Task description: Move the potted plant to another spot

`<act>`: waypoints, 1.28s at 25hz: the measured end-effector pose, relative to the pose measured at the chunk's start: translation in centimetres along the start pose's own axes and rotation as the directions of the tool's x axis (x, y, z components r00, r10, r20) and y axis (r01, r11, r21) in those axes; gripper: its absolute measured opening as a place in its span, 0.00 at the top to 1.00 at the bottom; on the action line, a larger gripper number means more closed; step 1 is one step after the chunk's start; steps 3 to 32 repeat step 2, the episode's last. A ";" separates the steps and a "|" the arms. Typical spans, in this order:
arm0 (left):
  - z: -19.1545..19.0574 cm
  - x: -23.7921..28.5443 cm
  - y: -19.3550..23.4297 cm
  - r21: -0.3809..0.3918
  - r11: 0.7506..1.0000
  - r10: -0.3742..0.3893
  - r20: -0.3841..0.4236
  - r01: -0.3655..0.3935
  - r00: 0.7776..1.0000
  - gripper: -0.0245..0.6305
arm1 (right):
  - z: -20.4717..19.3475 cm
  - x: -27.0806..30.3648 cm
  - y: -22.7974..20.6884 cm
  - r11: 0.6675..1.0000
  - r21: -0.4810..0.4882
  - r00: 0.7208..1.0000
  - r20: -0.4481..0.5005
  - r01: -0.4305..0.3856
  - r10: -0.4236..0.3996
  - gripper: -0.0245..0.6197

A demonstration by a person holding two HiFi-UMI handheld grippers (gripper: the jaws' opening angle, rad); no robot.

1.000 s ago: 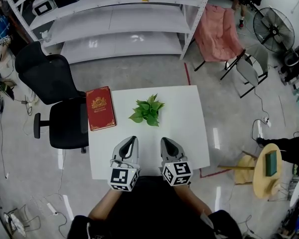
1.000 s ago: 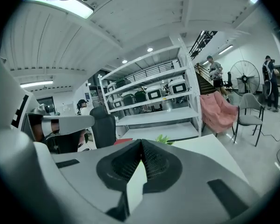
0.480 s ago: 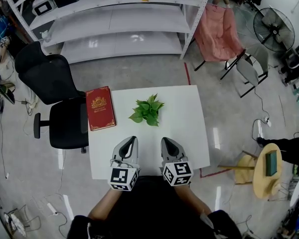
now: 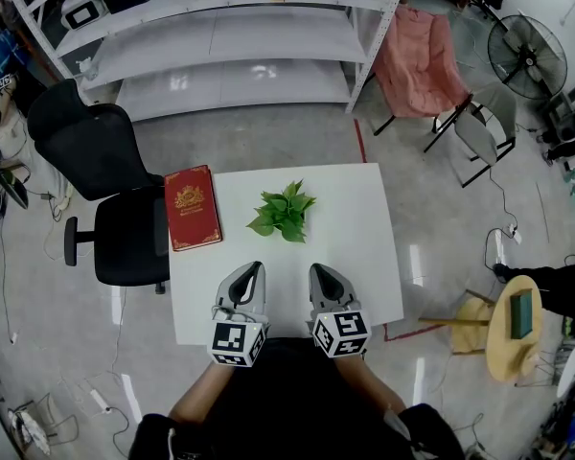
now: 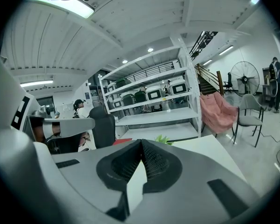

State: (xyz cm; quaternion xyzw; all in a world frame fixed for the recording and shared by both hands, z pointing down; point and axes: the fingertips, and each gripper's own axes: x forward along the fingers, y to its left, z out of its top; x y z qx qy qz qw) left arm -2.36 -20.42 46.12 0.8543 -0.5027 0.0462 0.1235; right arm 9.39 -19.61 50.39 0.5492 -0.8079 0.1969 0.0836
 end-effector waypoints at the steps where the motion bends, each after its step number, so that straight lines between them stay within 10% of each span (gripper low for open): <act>1: 0.0 0.0 0.0 0.000 1.000 0.000 0.000 0.000 1.000 0.94 | -0.1 0.0 0.0 1.000 0.000 1.000 0.000 0.000 0.000 0.94; 32: -0.1 0.0 0.0 -0.001 1.000 0.000 0.000 0.000 1.000 0.94 | -0.1 0.1 0.0 1.000 0.000 1.000 -0.001 -0.001 0.001 0.94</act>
